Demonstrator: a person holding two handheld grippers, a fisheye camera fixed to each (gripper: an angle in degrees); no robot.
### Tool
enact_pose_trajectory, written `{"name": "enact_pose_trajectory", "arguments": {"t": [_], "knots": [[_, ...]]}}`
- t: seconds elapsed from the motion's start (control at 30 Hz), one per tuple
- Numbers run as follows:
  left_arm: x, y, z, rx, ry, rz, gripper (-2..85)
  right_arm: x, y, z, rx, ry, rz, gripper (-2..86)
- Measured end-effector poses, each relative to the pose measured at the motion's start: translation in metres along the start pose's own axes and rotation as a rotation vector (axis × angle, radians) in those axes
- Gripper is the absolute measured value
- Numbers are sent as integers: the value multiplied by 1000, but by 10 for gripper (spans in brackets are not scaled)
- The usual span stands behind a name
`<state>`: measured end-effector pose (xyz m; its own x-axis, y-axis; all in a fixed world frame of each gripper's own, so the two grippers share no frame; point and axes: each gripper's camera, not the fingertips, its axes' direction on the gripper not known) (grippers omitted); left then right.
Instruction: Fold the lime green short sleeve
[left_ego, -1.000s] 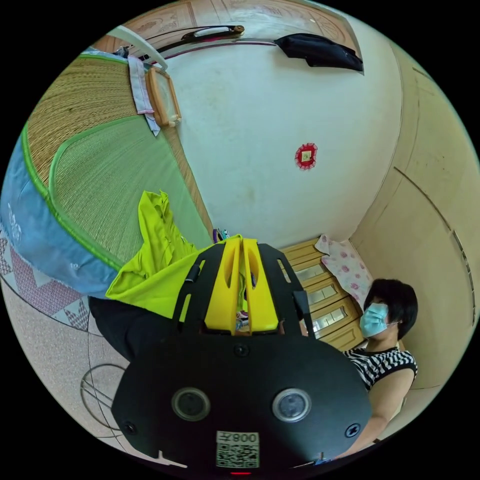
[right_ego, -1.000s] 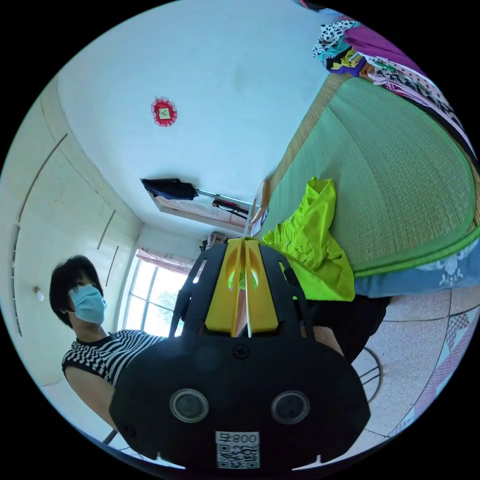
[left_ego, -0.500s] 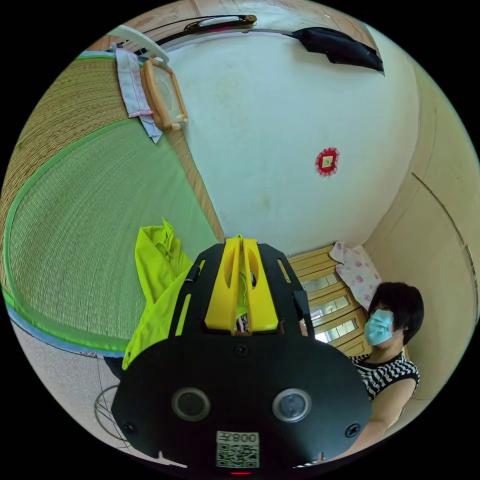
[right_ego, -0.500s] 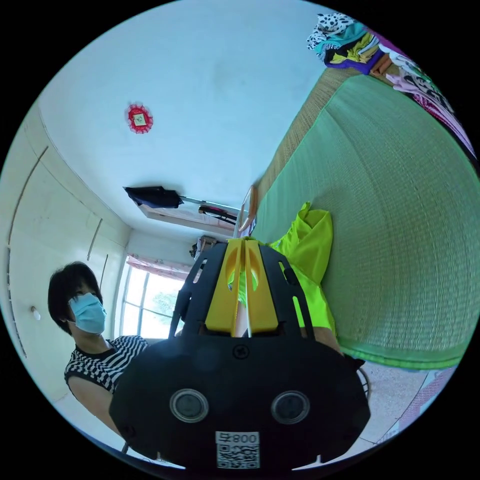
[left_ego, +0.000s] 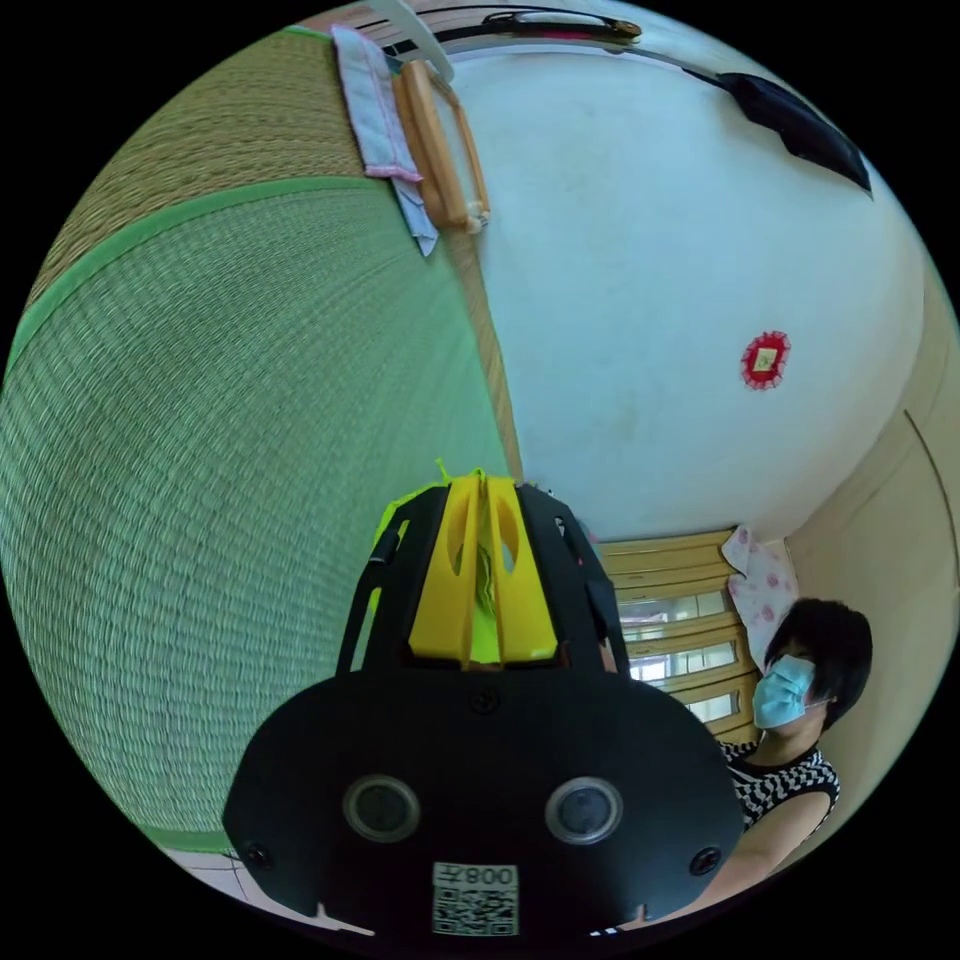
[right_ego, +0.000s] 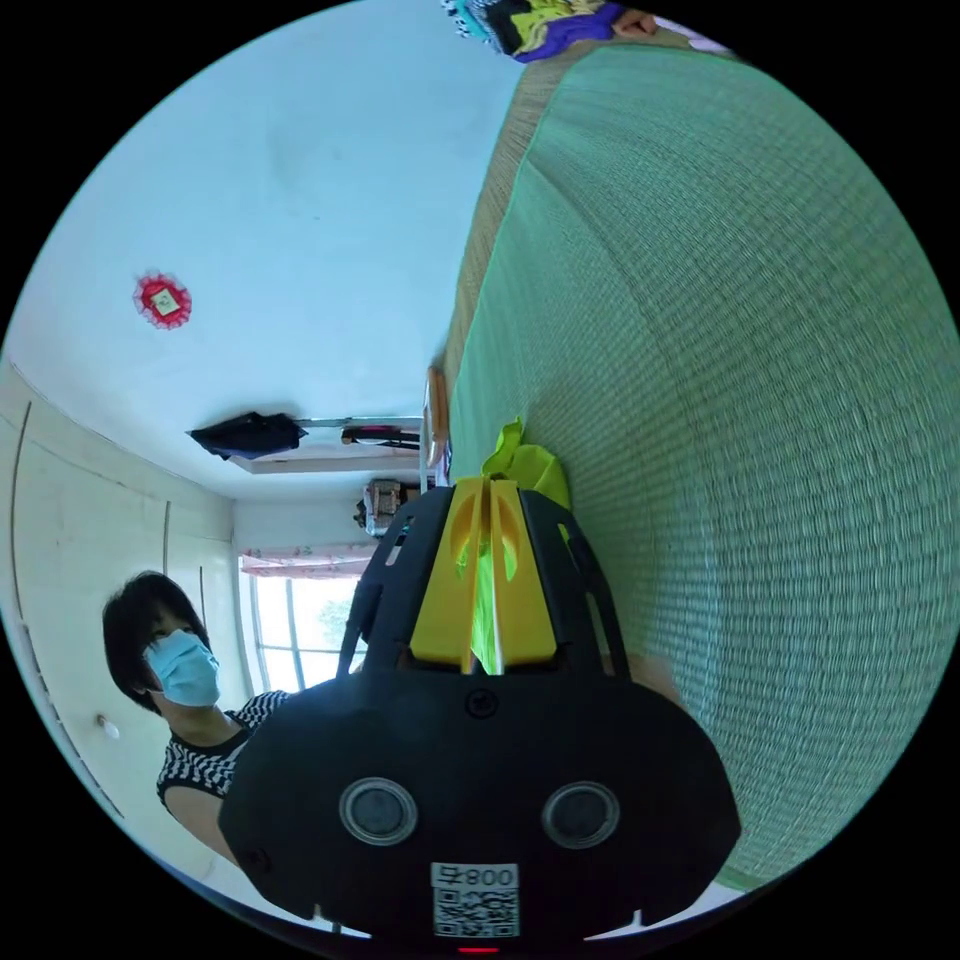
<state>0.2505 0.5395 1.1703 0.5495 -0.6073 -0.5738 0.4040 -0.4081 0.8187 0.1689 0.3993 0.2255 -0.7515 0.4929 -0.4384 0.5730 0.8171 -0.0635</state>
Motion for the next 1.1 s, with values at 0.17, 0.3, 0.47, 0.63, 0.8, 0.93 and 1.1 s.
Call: {"name": "enact_pose_trajectory", "arguments": {"t": [0.17,0.3,0.47,0.63,0.8,0.93,1.1], "knots": [[-14,-25,34,43,5,-42,28,-4,-39,22,-6,-36,35,9],[-16,-35,51,79,20,-38,32,-18,-62,34,0,-88,51,12],[2,-33,91,36,18,51,22,-49,-74,38,66,-128,39,6],[32,-6,169,-256,-79,194,9,-113,-72,56,97,-28,-42,2],[53,19,256,-499,-279,367,4,-216,-70,142,-58,194,-209,1],[65,36,324,-648,-488,511,3,-278,-71,228,-213,367,-336,1],[69,47,370,-686,-624,599,4,-345,-71,346,-375,577,-480,1]]}}
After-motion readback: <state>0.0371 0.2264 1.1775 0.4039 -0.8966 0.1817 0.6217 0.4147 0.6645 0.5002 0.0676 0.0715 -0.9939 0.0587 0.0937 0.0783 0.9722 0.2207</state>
